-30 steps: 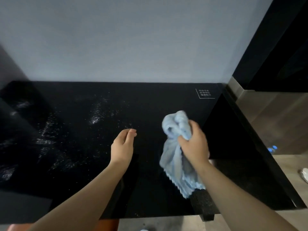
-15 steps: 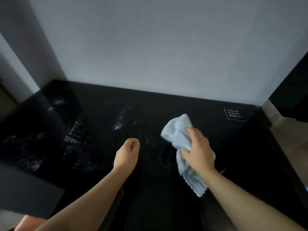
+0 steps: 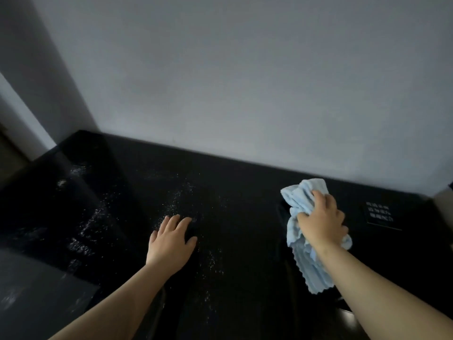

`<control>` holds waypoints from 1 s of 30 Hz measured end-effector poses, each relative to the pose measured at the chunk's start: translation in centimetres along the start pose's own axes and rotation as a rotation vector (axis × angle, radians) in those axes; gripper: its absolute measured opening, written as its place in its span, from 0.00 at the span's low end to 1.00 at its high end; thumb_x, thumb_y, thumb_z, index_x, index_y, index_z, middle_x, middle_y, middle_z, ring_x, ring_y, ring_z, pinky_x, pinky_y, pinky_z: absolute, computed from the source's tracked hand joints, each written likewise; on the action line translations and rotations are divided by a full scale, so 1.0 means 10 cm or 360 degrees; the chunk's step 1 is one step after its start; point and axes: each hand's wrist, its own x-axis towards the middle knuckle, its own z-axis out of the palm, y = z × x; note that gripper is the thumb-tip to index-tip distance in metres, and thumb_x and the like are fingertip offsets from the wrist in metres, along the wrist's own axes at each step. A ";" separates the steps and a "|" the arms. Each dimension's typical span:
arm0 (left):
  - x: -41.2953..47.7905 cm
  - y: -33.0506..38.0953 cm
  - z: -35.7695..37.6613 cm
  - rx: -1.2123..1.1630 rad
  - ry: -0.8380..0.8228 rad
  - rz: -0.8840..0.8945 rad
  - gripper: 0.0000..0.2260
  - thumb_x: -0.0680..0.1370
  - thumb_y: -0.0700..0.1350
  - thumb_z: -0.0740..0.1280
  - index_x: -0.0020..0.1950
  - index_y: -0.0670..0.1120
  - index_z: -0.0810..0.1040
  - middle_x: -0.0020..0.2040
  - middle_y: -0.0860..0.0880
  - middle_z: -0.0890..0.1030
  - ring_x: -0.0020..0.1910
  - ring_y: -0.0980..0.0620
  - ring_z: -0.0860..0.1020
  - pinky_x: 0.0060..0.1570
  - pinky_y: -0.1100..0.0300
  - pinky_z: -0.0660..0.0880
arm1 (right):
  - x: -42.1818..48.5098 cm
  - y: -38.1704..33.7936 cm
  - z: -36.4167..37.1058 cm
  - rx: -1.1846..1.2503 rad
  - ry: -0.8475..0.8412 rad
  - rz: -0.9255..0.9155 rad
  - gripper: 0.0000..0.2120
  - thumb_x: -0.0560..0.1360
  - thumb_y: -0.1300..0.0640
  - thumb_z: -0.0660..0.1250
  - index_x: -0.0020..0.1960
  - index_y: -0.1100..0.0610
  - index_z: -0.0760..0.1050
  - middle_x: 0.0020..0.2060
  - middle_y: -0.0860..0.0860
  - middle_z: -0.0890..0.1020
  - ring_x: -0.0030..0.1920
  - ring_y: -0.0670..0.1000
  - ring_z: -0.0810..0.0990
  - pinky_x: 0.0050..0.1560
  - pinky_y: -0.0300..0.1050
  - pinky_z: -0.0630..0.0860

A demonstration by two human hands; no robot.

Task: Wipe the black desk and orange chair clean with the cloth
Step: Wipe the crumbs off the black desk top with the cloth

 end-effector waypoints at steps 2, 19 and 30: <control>0.16 -0.10 0.02 0.0068 0.0010 -0.0088 0.26 0.79 0.59 0.56 0.76 0.57 0.53 0.78 0.51 0.49 0.76 0.46 0.44 0.73 0.45 0.49 | 0.22 -0.10 0.06 -0.0118 -0.0186 0.0173 0.30 0.75 0.47 0.60 0.74 0.44 0.53 0.74 0.53 0.56 0.67 0.60 0.63 0.61 0.63 0.65; 1.15 -0.70 -0.46 0.0212 -0.0323 -0.0210 0.60 0.59 0.76 0.65 0.76 0.50 0.36 0.77 0.48 0.39 0.76 0.50 0.39 0.72 0.43 0.42 | 1.01 -0.93 0.46 -0.0357 -0.0333 -0.0281 0.31 0.75 0.45 0.62 0.73 0.38 0.52 0.72 0.46 0.62 0.65 0.58 0.66 0.57 0.58 0.66; 1.31 -0.90 -0.53 0.0441 -0.0403 -0.0008 0.26 0.82 0.54 0.50 0.77 0.45 0.49 0.78 0.47 0.47 0.77 0.50 0.47 0.72 0.57 0.54 | 1.11 -1.25 0.56 0.0083 -0.0046 -0.0393 0.23 0.76 0.55 0.60 0.71 0.44 0.64 0.68 0.50 0.71 0.62 0.60 0.72 0.56 0.55 0.72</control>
